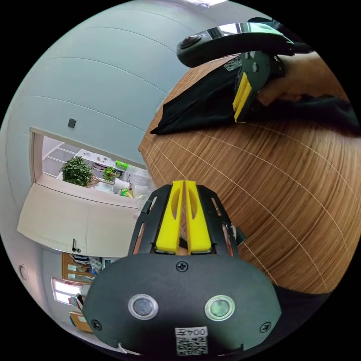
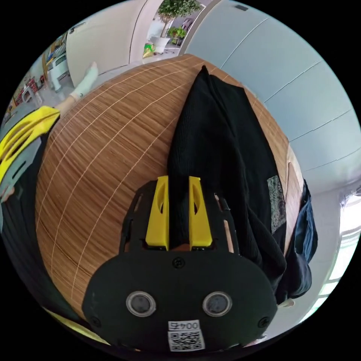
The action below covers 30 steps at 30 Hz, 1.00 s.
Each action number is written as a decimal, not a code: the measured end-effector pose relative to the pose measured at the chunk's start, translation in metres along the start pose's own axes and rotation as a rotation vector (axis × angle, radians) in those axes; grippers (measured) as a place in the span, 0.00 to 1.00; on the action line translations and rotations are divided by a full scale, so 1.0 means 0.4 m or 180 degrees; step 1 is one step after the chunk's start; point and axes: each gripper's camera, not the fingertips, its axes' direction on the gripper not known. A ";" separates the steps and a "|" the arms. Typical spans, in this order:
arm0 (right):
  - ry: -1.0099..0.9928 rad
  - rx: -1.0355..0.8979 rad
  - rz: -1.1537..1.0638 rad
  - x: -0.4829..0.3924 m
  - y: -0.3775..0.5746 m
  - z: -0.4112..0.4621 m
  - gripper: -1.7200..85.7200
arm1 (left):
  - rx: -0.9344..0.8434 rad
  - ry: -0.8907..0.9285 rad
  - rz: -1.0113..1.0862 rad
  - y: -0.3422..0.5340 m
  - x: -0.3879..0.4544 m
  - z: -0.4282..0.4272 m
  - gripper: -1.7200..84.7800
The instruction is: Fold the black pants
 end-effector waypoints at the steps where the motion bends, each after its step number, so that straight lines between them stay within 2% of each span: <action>1: -0.0075 -0.0014 0.0039 0.022 -0.018 0.002 0.06 | 0.0002 0.0060 -0.0001 -0.003 -0.007 -0.003 0.03; 3: -0.0430 -0.0056 0.0051 0.069 -0.038 -0.016 0.05 | -0.0004 0.0184 -0.0075 -0.020 -0.036 -0.025 0.03; 4: -0.0916 0.0121 0.0211 0.128 -0.034 -0.056 0.05 | 0.0001 0.0208 -0.0106 -0.024 -0.044 -0.034 0.03; 7: -0.1793 0.0680 0.0899 0.363 0.035 -0.142 0.05 | 0.0210 0.0406 -0.0184 -0.049 -0.069 -0.105 0.03; 8: -0.1825 0.0738 0.1118 0.419 0.056 -0.141 0.06 | 0.0286 0.0462 -0.0151 -0.062 -0.067 -0.131 0.03; 10: -0.1626 0.0639 0.2081 0.623 0.146 -0.083 0.07 | 0.0306 0.0461 -0.0092 -0.086 -0.058 -0.156 0.03; 12: -0.1484 0.0390 0.2540 0.716 0.205 -0.035 0.08 | 0.0304 0.0399 -0.0042 -0.107 -0.049 -0.175 0.03; 14: -0.1277 0.0480 0.2710 0.742 0.235 -0.054 0.10 | 0.0290 0.0379 -0.0031 -0.131 -0.047 -0.197 0.03; 17: -0.0554 0.0727 0.2483 0.672 0.182 -0.127 0.10 | 0.0314 0.0450 -0.0033 -0.163 -0.050 -0.227 0.03; 20: -0.0287 0.0866 0.1560 0.517 0.027 -0.146 0.11 | 0.0314 0.0495 -0.0006 -0.193 -0.044 -0.251 0.03; 22: -0.0062 0.0715 0.0809 0.388 -0.113 -0.111 0.13 | 0.0289 0.0483 0.0028 -0.209 -0.037 -0.260 0.03; 25: 0.0195 0.0522 0.0140 0.283 -0.252 -0.042 0.13 | 0.0300 0.0428 -0.0010 -0.234 -0.043 -0.287 0.03; 30: 0.0726 0.0066 -0.0366 0.245 -0.406 0.072 0.13 | 0.0477 0.0679 -0.0187 -0.270 -0.087 -0.341 0.03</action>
